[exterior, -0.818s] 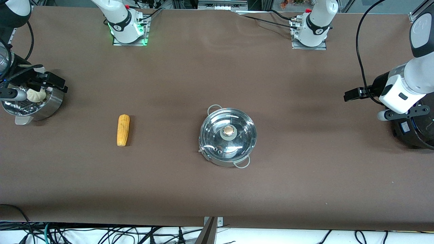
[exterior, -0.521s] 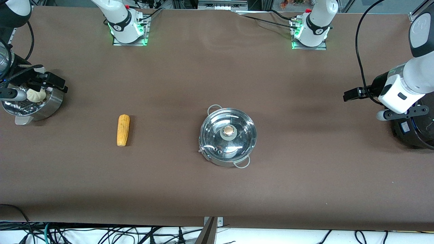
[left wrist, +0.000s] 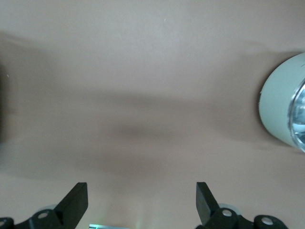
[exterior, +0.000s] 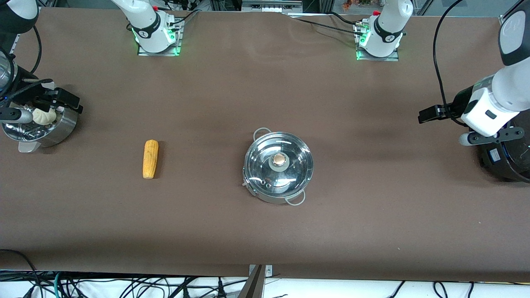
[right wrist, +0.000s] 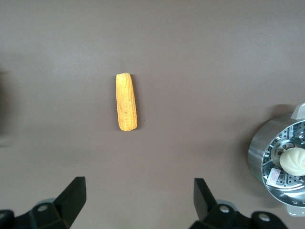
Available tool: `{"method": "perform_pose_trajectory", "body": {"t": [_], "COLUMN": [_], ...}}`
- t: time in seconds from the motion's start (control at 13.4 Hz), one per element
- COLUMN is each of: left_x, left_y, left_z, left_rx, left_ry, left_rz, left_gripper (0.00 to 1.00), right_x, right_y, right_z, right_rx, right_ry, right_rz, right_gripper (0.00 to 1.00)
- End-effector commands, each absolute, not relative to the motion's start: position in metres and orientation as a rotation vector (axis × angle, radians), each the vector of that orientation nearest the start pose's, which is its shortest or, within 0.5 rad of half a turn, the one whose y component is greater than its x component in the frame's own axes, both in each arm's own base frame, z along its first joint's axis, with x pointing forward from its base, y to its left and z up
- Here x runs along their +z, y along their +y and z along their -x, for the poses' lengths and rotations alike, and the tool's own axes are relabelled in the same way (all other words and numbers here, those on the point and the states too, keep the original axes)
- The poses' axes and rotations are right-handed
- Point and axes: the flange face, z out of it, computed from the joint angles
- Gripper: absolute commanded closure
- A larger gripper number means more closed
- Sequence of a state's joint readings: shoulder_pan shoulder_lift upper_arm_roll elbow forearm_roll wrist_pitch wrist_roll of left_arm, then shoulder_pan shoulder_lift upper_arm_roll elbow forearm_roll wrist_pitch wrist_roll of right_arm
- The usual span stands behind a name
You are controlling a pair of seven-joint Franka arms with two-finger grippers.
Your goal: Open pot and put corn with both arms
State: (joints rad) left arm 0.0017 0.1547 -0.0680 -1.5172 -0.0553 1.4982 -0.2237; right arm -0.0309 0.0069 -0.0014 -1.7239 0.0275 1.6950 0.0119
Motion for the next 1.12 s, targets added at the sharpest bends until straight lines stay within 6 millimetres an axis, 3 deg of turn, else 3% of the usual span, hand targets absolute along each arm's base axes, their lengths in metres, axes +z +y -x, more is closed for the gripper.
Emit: {"method": "perform_pose_trajectory", "body": {"t": [0.0,0.15,0.3,0.45,0.52,0.6,0.67,0.89,1.04], "left_x": [0.589,0.582,0.557,0.546,0.542,0.536,0.533,0.543,0.552], "left_y": [-0.047,-0.083,-0.152,-0.221,-0.24,-0.25,-0.248,-0.203,-0.2], "left_z": [-0.576,-0.576,-0.582,-0.606,-0.617,-0.618,-0.62,-0.624,-0.616], "left_rx": [0.268,0.292,0.377,0.376,0.369,0.376,0.375,0.377,0.382], "left_ry": [-0.253,-0.301,-0.364,-0.486,-0.531,-0.531,-0.531,-0.496,-0.504], "left_rz": [3.184,3.172,3.175,3.177,3.182,3.175,3.17,3.166,3.156], "left_gripper": [0.0,0.0,0.0,0.0,0.0,0.0,0.0,0.0,0.0], "right_x": [0.565,0.565,0.565,0.564,0.564,0.564,0.564,0.554,0.519], "right_y": [-0.013,-0.011,-0.011,-0.011,-0.011,-0.011,-0.011,-0.007,0.003], "right_z": [-0.562,-0.562,-0.562,-0.562,-0.562,-0.562,-0.562,-0.565,-0.574], "right_rx": [0.062,0.062,0.062,0.064,0.064,0.064,0.064,0.093,0.214], "right_ry": [0.092,0.085,0.085,0.085,0.085,0.085,0.085,0.071,0.04], "right_rz": [3.106,3.108,3.108,3.109,3.108,3.109,3.108,3.109,3.106], "right_gripper": [0.0,0.0,0.0,0.0,0.0,0.0,0.0,0.0,0.0]}}
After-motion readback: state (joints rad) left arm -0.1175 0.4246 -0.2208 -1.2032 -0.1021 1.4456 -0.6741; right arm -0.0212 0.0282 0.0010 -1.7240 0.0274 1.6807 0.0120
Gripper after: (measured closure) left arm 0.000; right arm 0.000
